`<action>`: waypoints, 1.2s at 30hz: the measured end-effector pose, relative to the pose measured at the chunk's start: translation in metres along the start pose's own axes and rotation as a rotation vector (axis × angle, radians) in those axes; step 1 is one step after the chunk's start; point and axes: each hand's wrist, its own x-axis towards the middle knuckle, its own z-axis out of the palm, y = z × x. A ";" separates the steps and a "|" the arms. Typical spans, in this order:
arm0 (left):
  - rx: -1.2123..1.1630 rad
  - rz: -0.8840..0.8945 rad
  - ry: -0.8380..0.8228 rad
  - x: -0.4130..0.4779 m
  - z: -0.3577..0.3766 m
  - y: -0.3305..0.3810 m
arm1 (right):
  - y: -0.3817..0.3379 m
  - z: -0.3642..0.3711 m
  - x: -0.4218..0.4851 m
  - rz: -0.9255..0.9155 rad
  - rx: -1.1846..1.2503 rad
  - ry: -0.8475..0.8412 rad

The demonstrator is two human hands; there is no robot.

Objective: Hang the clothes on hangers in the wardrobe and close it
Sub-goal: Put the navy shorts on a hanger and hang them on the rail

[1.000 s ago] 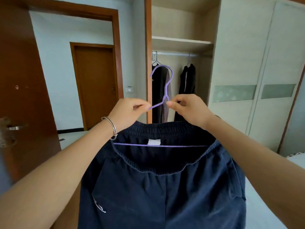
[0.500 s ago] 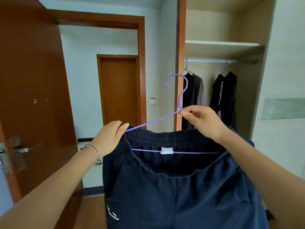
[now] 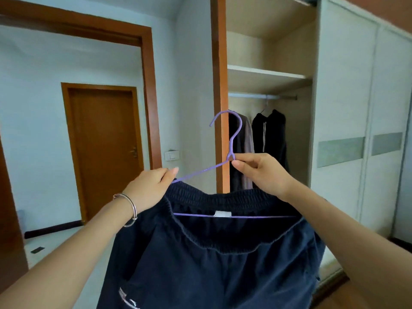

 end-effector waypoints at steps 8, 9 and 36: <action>0.027 0.402 -0.028 0.049 0.063 0.017 | 0.024 -0.010 0.004 0.171 -0.101 0.096; -0.026 0.432 -0.038 0.057 0.073 0.024 | 0.029 -0.014 0.004 0.176 -0.115 0.094; -0.590 0.557 -0.170 0.300 0.313 0.159 | 0.273 -0.164 0.017 0.538 -0.624 0.403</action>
